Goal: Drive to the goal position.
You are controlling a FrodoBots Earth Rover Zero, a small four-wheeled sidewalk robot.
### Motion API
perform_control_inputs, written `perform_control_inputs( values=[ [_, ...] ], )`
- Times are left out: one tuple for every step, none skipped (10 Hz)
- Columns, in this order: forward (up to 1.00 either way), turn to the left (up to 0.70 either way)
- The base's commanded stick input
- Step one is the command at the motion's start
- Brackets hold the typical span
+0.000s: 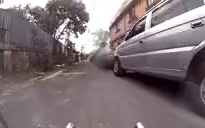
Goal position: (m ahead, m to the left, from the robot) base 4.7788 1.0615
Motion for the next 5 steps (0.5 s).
perform_control_inputs(
  values=[
    [0.08, 0.01],
    [0.09, 0.01],
    [0.13, 0.02],
    [1.0, 0.02],
    [1.0, 0.02]
  ],
)
